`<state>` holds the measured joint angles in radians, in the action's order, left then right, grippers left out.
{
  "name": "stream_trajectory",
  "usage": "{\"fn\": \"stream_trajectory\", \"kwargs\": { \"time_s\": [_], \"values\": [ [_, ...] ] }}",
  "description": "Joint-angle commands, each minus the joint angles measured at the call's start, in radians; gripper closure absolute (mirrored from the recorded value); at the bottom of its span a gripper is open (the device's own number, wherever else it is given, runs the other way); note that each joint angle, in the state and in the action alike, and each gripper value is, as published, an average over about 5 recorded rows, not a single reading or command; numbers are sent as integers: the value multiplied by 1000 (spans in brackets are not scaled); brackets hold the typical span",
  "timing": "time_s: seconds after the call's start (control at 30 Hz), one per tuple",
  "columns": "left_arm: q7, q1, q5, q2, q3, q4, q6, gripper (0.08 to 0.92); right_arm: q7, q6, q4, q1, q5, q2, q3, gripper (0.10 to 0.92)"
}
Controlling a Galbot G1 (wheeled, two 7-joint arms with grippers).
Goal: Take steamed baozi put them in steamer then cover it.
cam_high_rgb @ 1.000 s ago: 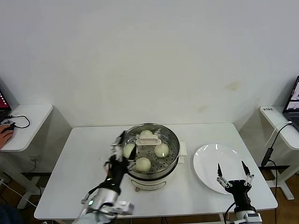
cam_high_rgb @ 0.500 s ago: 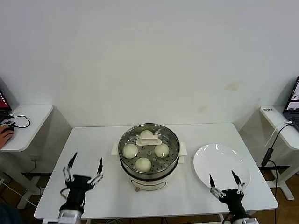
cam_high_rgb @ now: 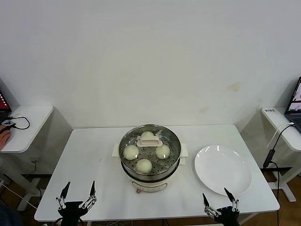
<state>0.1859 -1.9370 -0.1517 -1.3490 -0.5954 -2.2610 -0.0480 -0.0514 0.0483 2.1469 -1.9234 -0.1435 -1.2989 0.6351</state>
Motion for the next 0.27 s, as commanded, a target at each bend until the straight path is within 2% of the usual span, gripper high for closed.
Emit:
{"fn": "stream_trajectory", "kwargs": {
  "time_s": [0.03, 0.27],
  "values": [
    [12, -60, -69, -30, -22, -6, -9, 177, 54, -93, 55, -58, -9, 20, -59, 202],
    [13, -62, -46, -40, -19, -7, -6, 177, 84, -105, 53, -44, -9, 11, -56, 203]
  ]
}}
